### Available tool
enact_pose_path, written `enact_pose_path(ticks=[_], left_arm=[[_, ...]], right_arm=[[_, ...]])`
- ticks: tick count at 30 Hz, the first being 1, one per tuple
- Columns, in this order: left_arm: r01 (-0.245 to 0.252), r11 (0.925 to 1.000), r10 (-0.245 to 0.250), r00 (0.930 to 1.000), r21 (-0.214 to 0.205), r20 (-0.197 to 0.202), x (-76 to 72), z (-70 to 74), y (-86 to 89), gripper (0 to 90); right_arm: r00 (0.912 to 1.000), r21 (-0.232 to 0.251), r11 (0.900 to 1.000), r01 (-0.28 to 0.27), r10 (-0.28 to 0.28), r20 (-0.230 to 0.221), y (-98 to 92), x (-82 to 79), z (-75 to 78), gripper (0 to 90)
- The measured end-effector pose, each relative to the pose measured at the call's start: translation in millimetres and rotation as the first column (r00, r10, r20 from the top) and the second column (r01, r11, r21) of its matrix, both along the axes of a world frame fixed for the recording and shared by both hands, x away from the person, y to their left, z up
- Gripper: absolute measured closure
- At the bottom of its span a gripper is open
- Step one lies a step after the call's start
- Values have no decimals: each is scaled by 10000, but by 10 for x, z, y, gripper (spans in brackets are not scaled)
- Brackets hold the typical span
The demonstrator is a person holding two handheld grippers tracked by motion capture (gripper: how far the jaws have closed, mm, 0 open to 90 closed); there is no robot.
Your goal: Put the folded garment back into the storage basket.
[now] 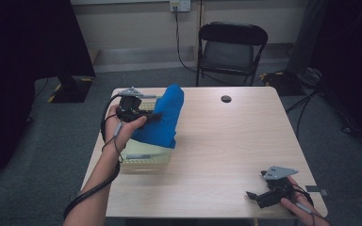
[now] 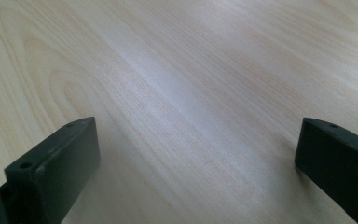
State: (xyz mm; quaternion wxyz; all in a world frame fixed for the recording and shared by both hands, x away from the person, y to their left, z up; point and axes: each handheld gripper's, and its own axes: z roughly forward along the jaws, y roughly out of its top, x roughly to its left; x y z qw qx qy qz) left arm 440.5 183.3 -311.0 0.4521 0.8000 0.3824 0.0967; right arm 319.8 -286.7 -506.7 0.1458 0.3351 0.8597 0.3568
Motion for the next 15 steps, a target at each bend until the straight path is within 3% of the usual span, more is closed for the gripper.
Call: enact_pose_path(ticks=[15], left_arm=[[-784, 9969, 784, 9969, 28, -59, 43, -106, 219, 778]], right_arm=[[10000, 3, 10000, 6, -6, -8, 0, -1, 0, 0]])
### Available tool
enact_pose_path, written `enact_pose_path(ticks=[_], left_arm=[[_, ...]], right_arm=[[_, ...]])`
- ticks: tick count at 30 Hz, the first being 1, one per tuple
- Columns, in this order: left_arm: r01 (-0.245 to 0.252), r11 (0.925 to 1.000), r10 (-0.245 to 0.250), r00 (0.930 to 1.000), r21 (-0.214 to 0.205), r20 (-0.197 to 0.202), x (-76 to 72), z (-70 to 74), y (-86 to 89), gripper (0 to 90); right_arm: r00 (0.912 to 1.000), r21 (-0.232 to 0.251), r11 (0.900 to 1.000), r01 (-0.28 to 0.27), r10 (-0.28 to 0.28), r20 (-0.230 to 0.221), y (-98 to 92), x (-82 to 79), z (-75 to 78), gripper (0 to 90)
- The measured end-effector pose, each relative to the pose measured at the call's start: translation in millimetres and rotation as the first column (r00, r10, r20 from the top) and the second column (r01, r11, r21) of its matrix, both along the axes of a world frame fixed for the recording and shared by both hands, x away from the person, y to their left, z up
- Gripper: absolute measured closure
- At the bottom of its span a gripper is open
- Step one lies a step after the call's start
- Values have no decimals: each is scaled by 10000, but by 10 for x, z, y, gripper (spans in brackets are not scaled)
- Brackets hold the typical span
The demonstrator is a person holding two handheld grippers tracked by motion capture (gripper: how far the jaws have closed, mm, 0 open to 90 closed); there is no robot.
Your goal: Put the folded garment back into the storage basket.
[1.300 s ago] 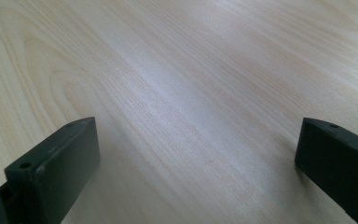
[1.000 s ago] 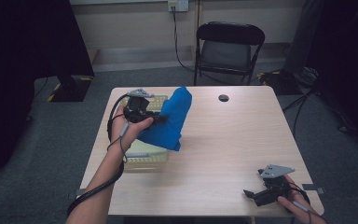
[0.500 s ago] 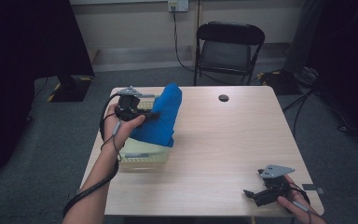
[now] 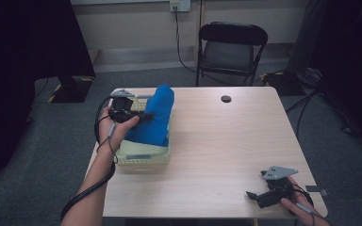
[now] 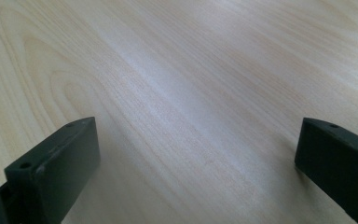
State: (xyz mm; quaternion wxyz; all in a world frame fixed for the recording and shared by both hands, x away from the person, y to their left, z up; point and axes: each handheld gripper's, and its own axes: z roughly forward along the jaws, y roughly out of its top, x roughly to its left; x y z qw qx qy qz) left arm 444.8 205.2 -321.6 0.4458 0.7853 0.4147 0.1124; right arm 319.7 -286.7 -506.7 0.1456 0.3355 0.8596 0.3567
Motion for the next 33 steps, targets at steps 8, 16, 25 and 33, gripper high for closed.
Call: enact_pose_path(ticks=[8, 16, 25, 33], left_arm=[[-135, 9998, 135, 9999, 126, -24, 69, -96, 80, 777], [-365, 9992, 366, 9993, 160, -92, 125, -175, 132, 778], [-533, 9984, 536, 9985, 203, -126, 177, -232, 154, 778], [-693, 9972, 700, 9972, 277, -272, 255, -297, 148, 778]], right_arm=[[10000, 2, 10000, -3, 3, 2, 0, 0, 0, 0], [10000, 1, 10000, -5, 5, 4, 0, 0, 0, 0], [10000, 0, 10000, -6, 6, 4, 0, 0, 0, 0], [10000, 1, 10000, -6, 6, 4, 0, 0, 0, 0]])
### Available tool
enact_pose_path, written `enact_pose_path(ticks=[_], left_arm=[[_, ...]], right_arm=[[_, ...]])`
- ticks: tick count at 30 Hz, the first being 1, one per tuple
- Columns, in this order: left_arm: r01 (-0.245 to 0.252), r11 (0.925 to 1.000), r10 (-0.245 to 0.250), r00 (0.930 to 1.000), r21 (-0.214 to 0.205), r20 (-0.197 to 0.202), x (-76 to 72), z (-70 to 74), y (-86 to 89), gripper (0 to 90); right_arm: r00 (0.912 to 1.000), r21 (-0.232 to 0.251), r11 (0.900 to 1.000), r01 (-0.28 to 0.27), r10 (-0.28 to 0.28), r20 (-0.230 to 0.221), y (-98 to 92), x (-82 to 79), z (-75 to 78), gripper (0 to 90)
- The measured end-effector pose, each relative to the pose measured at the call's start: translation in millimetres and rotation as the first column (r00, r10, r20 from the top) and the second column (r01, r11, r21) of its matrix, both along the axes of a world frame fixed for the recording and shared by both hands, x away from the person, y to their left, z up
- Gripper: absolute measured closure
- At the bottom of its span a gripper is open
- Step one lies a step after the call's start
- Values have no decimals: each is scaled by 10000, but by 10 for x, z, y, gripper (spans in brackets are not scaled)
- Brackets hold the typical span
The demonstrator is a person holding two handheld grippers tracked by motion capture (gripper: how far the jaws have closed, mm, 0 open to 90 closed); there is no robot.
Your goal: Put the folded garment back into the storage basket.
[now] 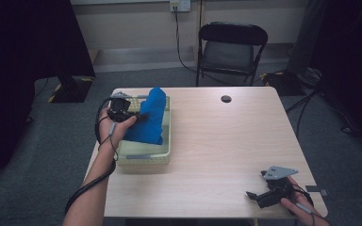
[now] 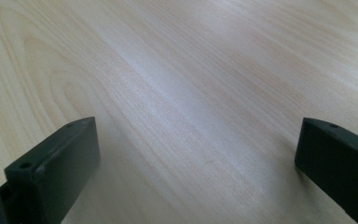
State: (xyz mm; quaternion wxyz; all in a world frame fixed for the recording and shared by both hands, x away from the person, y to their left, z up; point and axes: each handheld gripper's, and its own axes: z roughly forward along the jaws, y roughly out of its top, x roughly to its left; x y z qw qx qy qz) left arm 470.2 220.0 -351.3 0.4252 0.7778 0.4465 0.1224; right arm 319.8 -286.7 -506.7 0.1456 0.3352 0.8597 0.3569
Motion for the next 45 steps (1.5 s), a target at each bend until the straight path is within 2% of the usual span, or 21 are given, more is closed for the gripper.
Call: enact_pose_path(ticks=[10, 15, 21, 32, 45], left_arm=[[-294, 9995, 296, 9994, 120, -154, 91, -121, -26, 777], [-349, 9989, 359, 9988, 310, -324, 146, -198, -35, 777], [-520, 9982, 534, 9973, 286, -504, 195, -303, -24, 776], [-635, 9964, 677, 9948, 561, -766, 222, -456, -33, 775], [-503, 9951, 598, 9918, 847, -1132, 278, -620, -80, 775]], right_arm=[[10000, 1, 10000, 2, -2, -2, 0, 0, 0, 0], [10000, 0, 10000, 0, 0, 1, 0, 0, 0, 0], [10000, 1, 10000, 0, 0, 0, 0, 0, 0, 0], [10000, 1, 10000, 0, 0, 0, 0, 0, 0, 0], [10000, 0, 10000, -2, 2, 2, 0, 0, 0, 0]])
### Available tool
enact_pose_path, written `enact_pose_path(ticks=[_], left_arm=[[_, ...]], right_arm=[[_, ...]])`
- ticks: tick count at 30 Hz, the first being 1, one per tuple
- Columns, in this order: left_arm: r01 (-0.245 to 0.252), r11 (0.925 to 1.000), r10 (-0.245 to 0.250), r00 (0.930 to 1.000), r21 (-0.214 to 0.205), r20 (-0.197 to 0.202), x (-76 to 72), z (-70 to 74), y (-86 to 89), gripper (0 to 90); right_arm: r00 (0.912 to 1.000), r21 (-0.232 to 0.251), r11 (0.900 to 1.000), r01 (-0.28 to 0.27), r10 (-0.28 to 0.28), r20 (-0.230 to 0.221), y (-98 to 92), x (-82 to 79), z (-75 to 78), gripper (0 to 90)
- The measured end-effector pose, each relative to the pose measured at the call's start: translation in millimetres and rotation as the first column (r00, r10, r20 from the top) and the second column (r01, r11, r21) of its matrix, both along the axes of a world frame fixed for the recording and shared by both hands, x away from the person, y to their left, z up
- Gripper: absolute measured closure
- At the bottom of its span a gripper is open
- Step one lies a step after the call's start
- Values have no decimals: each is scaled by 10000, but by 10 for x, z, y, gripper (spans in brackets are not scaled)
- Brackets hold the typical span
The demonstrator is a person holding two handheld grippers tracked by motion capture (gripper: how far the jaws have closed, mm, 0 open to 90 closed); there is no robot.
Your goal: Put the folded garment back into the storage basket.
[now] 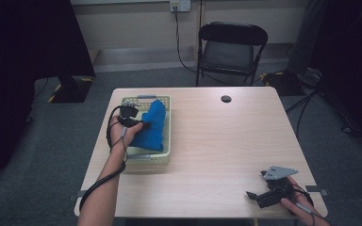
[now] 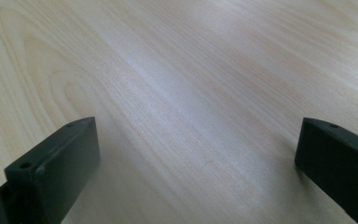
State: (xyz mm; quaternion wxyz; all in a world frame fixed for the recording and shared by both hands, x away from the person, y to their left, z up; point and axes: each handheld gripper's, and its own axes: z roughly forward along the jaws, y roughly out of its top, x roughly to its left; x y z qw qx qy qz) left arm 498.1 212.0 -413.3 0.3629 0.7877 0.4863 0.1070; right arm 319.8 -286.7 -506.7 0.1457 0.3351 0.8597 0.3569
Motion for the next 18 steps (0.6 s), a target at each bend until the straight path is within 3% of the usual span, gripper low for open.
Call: enact_pose_path(ticks=[18], left_arm=[[24, 9998, -13, 9986, 217, -523, 77, -172, -59, 773]], right_arm=[[10000, 0, 10000, 2, -2, -1, 0, 0, 0, 0]])
